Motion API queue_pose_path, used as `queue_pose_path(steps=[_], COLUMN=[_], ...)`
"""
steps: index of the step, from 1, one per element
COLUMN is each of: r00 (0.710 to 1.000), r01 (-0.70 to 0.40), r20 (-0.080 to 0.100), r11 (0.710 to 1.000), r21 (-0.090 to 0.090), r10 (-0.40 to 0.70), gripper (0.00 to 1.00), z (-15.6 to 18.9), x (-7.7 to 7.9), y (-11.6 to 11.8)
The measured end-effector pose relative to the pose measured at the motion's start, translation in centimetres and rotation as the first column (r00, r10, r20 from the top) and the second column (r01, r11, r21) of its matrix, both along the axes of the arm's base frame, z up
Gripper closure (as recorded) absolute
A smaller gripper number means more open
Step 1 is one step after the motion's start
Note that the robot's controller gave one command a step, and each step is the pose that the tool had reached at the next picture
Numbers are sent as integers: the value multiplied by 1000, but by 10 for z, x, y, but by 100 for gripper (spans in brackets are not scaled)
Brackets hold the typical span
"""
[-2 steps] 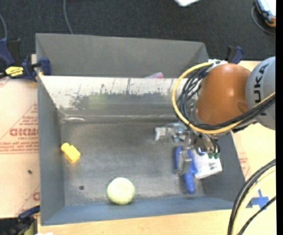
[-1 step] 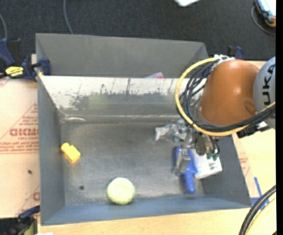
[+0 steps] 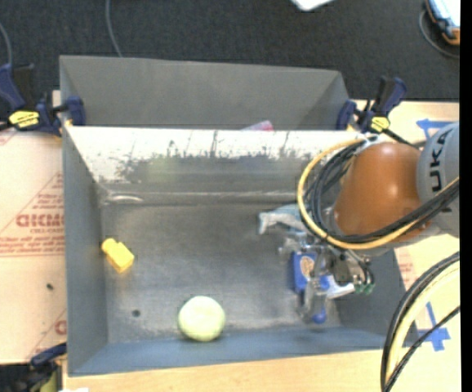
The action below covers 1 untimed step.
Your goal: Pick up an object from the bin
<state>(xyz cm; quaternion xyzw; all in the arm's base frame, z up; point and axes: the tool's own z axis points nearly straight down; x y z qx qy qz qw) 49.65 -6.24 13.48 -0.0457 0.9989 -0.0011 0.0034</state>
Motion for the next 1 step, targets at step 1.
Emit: queue_pose_path(steps=[1], r00=[980], r01=[199], r20=[14], r11=[980], r21=[8], r10=[-199], gripper=[0], z=[14], x=[2], y=[-85])
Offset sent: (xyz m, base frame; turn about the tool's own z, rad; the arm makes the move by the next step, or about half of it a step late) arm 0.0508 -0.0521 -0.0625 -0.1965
